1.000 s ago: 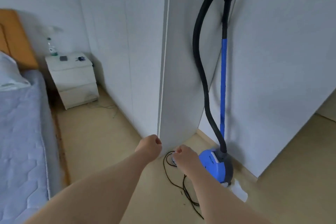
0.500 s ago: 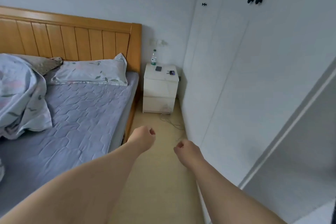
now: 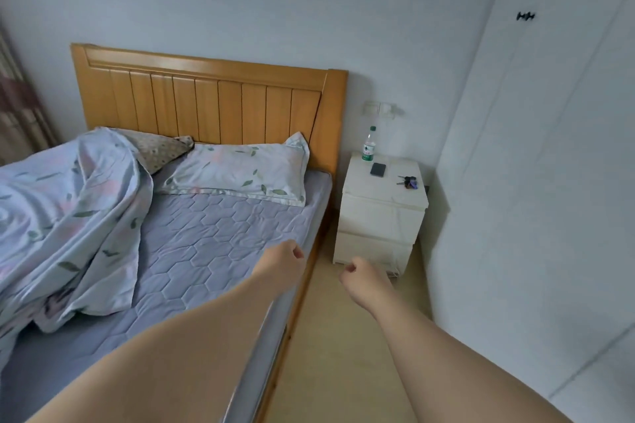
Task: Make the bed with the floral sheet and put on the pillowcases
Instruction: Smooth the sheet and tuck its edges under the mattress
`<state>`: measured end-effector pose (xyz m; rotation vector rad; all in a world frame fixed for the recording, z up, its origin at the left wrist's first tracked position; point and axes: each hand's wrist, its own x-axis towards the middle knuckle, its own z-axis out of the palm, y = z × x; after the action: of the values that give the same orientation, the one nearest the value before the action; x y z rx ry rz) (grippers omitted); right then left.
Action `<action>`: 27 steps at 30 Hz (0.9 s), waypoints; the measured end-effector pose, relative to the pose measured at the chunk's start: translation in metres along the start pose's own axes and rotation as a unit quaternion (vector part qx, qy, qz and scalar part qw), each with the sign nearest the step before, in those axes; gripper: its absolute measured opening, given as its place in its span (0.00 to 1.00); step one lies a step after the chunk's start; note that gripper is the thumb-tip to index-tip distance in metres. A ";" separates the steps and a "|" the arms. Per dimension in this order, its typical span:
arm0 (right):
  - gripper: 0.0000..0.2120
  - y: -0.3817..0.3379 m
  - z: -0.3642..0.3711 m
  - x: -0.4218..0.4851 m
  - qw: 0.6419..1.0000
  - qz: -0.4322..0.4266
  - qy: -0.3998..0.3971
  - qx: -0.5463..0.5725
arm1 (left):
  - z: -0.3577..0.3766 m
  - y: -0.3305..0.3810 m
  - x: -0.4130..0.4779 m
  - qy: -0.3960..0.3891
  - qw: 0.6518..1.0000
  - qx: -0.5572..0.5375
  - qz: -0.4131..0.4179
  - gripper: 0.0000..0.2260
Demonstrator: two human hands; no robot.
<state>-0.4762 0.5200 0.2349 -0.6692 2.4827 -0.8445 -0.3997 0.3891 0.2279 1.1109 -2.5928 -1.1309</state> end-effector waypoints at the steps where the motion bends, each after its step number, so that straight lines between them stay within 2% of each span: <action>1: 0.10 -0.006 -0.003 0.027 1.000 -0.010 -0.004 -0.001 | -0.001 0.002 0.023 0.012 1.000 -0.004 -0.008 0.06; 5: 0.05 -0.031 -0.011 0.141 0.998 -0.048 -0.047 -0.016 | -0.010 0.011 0.114 0.055 0.995 -0.048 -0.068 0.06; 13: 0.06 -0.115 0.024 0.309 0.973 -0.123 -0.159 -0.112 | -0.051 -0.029 0.260 0.129 0.970 -0.092 -0.183 0.07; 16: 0.08 -0.146 0.052 0.357 0.967 -0.131 -0.185 -0.116 | -0.073 -0.052 0.305 0.144 0.963 -0.094 -0.206 0.07; 20: 0.06 -0.197 0.088 0.408 0.960 -0.140 -0.209 -0.123 | -0.105 -0.089 0.355 0.158 0.956 -0.094 -0.227 0.05; 24: 0.05 -0.247 0.127 0.435 0.947 -0.173 -0.234 -0.138 | -0.136 -0.125 0.374 0.178 0.938 -0.108 -0.278 0.10; 27: 0.05 -0.273 0.165 0.446 0.930 -0.189 -0.277 -0.149 | -0.154 -0.160 0.379 0.192 0.920 -0.116 -0.322 0.09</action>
<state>-0.6582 0.0050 0.1862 -1.3198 1.9973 -0.3201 -0.5272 -0.0261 0.1620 1.9593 -1.7781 -1.1228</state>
